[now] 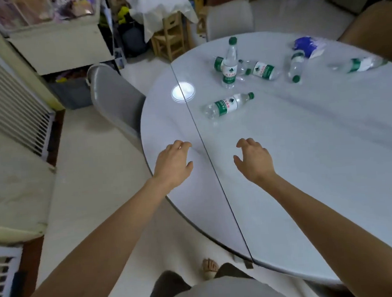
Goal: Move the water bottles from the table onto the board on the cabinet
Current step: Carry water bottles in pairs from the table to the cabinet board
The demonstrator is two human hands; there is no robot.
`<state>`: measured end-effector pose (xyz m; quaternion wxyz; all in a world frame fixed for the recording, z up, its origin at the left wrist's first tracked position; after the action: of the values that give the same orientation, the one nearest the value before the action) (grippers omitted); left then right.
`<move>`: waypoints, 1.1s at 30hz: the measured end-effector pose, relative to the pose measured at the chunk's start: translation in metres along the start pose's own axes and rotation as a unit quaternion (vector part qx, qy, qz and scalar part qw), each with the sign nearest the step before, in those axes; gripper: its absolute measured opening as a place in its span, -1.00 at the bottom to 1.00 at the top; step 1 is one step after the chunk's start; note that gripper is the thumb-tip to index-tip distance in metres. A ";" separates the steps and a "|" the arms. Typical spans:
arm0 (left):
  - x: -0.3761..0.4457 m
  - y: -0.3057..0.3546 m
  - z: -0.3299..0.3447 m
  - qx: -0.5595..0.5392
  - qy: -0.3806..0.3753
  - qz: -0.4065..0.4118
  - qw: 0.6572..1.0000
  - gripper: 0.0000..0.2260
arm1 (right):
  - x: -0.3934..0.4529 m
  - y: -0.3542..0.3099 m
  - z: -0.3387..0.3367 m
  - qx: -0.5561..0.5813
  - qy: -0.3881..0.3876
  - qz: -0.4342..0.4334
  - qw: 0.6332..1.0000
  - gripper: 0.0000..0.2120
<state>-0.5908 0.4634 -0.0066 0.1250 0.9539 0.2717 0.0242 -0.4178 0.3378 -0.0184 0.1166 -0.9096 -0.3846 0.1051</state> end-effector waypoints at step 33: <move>0.571 -0.093 0.093 -0.488 -0.062 0.124 0.861 -0.23 | 0.373 -0.017 0.115 0.319 0.057 0.534 0.781 -0.10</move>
<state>-0.1421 0.8184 -0.1324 0.5875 0.7960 0.0958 0.1096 -0.2073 0.6345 -0.1608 0.3469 -0.8847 0.2258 0.2147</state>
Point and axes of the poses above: each hand's wrist, its own x-axis towards the middle knuckle, its own z-axis out of the palm, y = z × x, the point moved 4 cm from there along x, towards the middle knuckle, and after that the axes turned 10 degrees about z, right-handed, at the moved point
